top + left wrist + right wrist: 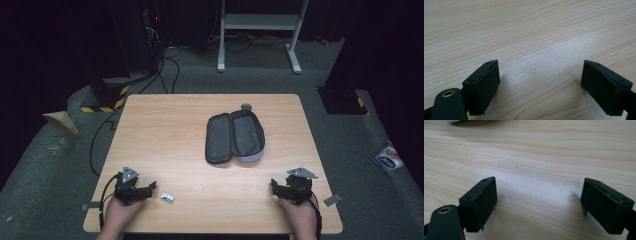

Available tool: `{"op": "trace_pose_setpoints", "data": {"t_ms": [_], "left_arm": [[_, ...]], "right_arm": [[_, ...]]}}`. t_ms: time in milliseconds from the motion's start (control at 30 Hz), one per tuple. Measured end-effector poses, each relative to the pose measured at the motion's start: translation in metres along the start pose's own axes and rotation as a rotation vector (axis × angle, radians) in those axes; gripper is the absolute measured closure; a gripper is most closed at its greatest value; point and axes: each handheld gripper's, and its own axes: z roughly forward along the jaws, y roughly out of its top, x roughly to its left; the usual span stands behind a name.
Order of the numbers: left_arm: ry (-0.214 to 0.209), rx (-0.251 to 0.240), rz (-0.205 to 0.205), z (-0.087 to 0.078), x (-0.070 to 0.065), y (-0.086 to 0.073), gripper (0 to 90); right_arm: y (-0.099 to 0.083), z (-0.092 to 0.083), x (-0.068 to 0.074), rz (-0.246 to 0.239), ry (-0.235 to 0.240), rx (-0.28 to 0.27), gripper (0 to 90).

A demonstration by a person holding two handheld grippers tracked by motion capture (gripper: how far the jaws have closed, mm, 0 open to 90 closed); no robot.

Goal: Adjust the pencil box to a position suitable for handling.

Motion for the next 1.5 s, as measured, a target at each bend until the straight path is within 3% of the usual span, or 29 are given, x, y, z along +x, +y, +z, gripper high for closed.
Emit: {"op": "trace_pose_setpoints", "data": {"t_ms": [767,867,1333,1500], "left_arm": [[0.009,-0.003,-0.005,0.000,0.000,0.000,17.6],[0.009,-0.004,-0.004,0.000,0.000,0.000,17.6],[0.007,-0.004,-0.002,-0.001,0.000,0.000,17.4],[0.005,-0.004,0.002,0.000,0.000,0.000,17.3]], "right_arm": [[-0.001,-0.001,0.000,0.002,-0.006,-0.007,16.3],[-0.001,-0.003,-0.001,0.002,-0.005,-0.008,22.7],[0.000,-0.014,-0.002,0.000,0.018,-0.039,35.8],[0.002,-0.018,0.002,-0.022,0.032,-0.061,40.1]]}}
